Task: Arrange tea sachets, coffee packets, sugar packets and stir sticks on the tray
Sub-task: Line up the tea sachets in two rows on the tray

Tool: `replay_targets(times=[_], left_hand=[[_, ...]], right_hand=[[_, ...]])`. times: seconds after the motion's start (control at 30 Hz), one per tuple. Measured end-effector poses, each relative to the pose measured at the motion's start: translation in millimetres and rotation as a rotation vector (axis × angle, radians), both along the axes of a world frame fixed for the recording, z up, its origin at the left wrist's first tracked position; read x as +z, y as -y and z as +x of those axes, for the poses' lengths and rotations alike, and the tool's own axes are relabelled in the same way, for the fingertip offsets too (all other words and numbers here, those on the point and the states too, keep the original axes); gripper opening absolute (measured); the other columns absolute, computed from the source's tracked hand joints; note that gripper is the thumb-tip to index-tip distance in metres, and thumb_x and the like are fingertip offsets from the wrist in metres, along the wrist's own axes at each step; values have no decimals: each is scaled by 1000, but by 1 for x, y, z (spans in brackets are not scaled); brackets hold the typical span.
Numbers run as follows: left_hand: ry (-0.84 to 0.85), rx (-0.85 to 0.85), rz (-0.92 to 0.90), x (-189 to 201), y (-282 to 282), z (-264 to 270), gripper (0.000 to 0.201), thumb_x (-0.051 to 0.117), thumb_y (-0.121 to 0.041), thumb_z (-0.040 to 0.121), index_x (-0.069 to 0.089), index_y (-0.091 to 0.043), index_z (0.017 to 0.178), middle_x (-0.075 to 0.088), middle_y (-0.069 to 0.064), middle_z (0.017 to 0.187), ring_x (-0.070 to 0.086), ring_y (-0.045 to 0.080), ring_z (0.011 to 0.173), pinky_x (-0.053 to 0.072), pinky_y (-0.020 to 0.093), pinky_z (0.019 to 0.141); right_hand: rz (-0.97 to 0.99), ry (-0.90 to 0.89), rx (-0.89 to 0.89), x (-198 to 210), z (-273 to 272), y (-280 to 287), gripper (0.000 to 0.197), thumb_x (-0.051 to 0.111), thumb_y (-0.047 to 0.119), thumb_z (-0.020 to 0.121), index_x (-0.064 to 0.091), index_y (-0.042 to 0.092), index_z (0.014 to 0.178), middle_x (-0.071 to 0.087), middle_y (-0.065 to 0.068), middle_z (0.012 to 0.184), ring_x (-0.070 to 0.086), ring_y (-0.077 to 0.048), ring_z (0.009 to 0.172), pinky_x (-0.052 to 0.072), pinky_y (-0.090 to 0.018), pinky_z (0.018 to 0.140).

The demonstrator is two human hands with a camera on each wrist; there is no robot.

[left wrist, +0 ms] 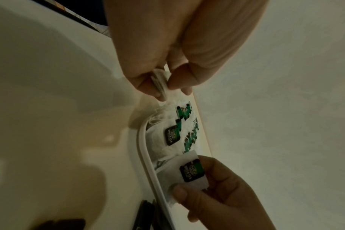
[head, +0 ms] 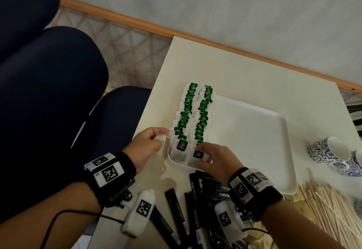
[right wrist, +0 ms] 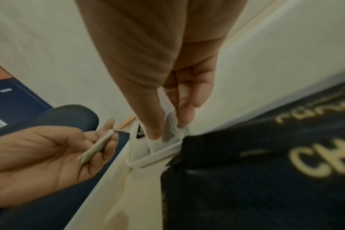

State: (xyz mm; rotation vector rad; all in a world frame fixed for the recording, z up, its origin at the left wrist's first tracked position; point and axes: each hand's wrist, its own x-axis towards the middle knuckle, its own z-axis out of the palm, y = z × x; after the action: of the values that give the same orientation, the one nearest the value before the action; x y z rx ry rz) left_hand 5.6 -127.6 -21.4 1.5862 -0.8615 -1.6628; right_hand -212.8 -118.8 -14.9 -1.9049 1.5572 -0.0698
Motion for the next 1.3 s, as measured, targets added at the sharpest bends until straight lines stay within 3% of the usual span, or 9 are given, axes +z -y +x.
replay_targets(times=[0.17, 0.33, 0.53, 0.6, 0.83, 0.93, 1.07, 1.2, 1.3], left_hand=[[-93, 44, 11, 0, 0, 1, 40, 48, 17, 84, 61, -17, 99, 56, 12, 106, 58, 18, 88, 56, 19, 62], [-160, 83, 24, -1, 0, 1, 24, 55, 5, 90, 63, -16, 100, 61, 8, 98, 62, 21, 84, 57, 32, 70], [-132, 90, 6, -1, -1, -1, 20, 56, -2, 92, 67, -18, 96, 67, 4, 90, 63, 15, 77, 55, 28, 71], [-148, 82, 17, -1, -1, -3, 21, 55, -3, 93, 68, -19, 95, 69, 2, 87, 64, 15, 75, 54, 28, 68], [-243, 46, 65, 1, -6, -13, 22, 54, -7, 95, 67, -14, 110, 72, 10, 99, 69, 23, 82, 59, 29, 66], [-283, 46, 64, 3, -7, -20, 24, 53, -6, 95, 66, -14, 113, 71, 9, 86, 68, 21, 75, 60, 30, 67], [-329, 45, 63, 7, -9, -26, 23, 52, -5, 96, 65, -15, 112, 74, 11, 92, 71, 21, 78, 59, 27, 63], [-311, 46, 66, 6, -9, -22, 25, 51, -7, 96, 66, -16, 114, 70, 14, 97, 67, 27, 87, 60, 32, 73], [-326, 61, 77, 5, -9, -20, 21, 55, -11, 94, 68, -16, 111, 68, 10, 92, 67, 22, 78, 60, 32, 72]], right_hand=[[-17, -65, 34, -7, 1, 3, 34, 63, 46, 86, 63, 26, 114, 66, 8, 110, 61, -12, 90, 44, -21, 73], [-32, -46, -39, -4, -1, 10, 32, 65, 40, 85, 62, 27, 114, 67, 7, 103, 59, -13, 85, 47, -26, 76], [-8, -57, -10, -7, -2, 5, 30, 61, 29, 88, 58, 28, 118, 56, 14, 87, 55, -14, 84, 41, -23, 71], [-72, -58, 0, -8, -3, 5, 32, 62, 30, 87, 56, 30, 118, 57, 12, 98, 58, -13, 92, 44, -25, 75], [-345, 192, -32, 4, 9, 0, 18, 67, 37, 84, 65, 34, 102, 49, 21, 90, 53, -1, 76, 48, -22, 68], [-274, 199, 18, 9, 23, -1, 31, 70, 45, 80, 65, 32, 107, 56, 16, 90, 53, -2, 76, 49, -23, 72], [-248, 128, 1, 3, 34, -3, 46, 72, 47, 76, 61, 33, 118, 60, 11, 100, 57, -5, 85, 49, -23, 76], [-259, 228, -57, 2, 35, -1, 23, 61, 26, 88, 69, 27, 109, 70, 6, 93, 61, -7, 75, 51, -25, 72], [-137, 355, -156, 6, 34, 2, 16, 58, 24, 91, 73, 22, 90, 69, 1, 76, 59, -12, 67, 49, -28, 66]])
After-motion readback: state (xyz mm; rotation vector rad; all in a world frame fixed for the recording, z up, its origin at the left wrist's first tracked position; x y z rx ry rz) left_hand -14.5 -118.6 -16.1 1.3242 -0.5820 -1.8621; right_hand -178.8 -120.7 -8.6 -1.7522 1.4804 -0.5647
